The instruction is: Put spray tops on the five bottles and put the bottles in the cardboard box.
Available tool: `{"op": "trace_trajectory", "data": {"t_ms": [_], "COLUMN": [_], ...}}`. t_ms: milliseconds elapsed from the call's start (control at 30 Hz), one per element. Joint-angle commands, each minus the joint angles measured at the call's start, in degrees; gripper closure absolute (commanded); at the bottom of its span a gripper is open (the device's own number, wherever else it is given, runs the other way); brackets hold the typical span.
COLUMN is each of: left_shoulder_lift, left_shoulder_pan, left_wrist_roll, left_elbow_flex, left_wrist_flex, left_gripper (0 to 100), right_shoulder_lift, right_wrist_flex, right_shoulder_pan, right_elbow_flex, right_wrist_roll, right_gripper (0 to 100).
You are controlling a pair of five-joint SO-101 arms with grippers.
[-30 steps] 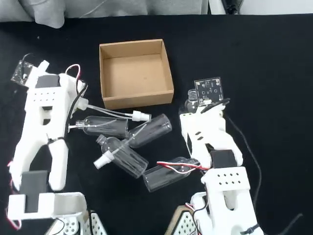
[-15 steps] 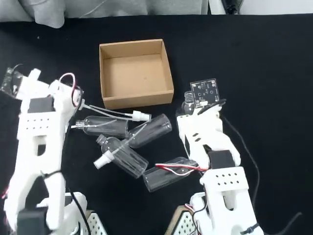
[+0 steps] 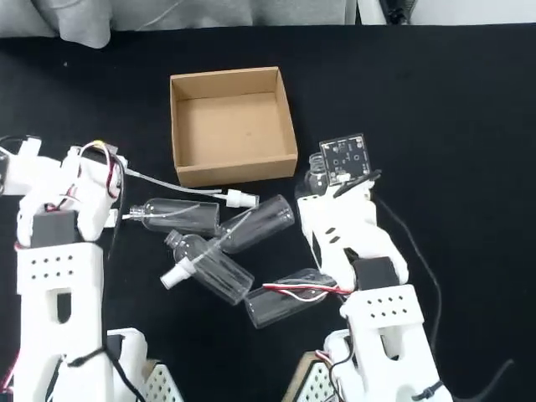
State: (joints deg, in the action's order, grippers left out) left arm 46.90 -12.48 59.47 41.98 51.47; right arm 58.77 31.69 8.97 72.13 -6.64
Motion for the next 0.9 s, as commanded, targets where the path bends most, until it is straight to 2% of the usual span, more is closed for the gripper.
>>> {"op": "trace_trajectory", "data": {"t_ms": [0,467,733,867], "left_shoulder_lift": [4.1,5.7,5.7,5.7], "left_shoulder_pan": [-0.8,-0.9,-0.9,-1.6], "left_wrist_roll": [-0.4,1.9,3.7,3.9], "left_elbow_flex": [-0.5,0.3,0.2,1.1], "left_wrist_flex": [-1.2,-1.2,-2.0,-4.2], "left_gripper": [97,97,97,97], "right_shoulder_lift": [1.6,1.6,1.6,1.6], "right_wrist_flex": [-1.9,-2.0,-2.0,-2.0], "right_shoulder_pan": [1.2,6.2,8.4,9.8], "right_elbow_flex": [-0.4,-0.3,-0.2,-0.1], "right_wrist_roll": [-0.3,-13.3,-14.5,-18.2], "right_gripper": [87.4,87.4,87.5,87.5]}}
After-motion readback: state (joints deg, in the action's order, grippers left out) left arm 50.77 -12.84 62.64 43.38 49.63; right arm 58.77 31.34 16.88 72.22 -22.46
